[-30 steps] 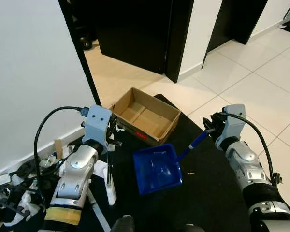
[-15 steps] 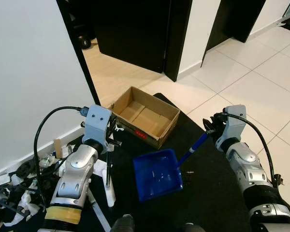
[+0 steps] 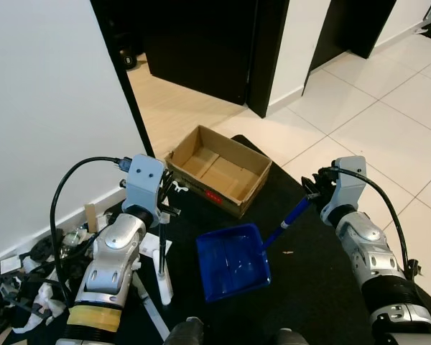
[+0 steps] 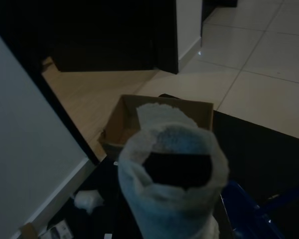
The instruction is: Sweep floor
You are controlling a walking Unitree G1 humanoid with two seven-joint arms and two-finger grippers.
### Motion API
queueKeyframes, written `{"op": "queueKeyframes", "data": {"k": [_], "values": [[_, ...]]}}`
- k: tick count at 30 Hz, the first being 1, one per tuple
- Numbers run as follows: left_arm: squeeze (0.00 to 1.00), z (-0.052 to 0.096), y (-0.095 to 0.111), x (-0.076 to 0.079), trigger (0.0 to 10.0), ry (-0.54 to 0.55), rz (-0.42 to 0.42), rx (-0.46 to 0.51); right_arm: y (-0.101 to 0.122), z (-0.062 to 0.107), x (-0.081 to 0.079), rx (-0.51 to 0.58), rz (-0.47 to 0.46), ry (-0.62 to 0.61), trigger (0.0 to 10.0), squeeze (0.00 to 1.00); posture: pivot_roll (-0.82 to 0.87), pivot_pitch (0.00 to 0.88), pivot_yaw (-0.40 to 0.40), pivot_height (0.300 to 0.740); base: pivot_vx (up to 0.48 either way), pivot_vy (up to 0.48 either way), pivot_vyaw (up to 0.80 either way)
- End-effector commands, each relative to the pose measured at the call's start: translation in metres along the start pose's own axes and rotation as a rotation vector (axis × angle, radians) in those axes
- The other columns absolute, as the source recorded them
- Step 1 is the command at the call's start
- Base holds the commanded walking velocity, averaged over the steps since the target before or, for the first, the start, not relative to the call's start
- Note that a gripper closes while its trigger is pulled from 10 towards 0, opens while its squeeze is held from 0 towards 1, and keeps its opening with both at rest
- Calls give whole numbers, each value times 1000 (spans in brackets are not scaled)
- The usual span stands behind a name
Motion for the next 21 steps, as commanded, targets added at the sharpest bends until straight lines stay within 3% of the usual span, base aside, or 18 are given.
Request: {"op": "queueKeyframes", "data": {"k": [1, 21], "values": [[0, -1, 2, -4, 10000, 11, -22, -1, 7, 2, 2, 34, -19, -7, 10000, 0, 146, 99, -18, 740, 0, 326, 0], [0, 0, 0, -6, 10000, 17, -15, -4, 6, 2, 2, 28, -22, -7, 10000, 0, 147, 102, -18, 740, 0, 345, 0]]}}
Point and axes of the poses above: a point about 5 cm out from each wrist's last joint towards the gripper, its own z axis pointing back from the gripper into the wrist, its own y axis along the axis of the wrist's last joint, x = y × z, the point moved 5 cm from there along -z, pointing out of the wrist towards the gripper, and after that the axes turned 7 degrees about -z, right-handed, at the moved point
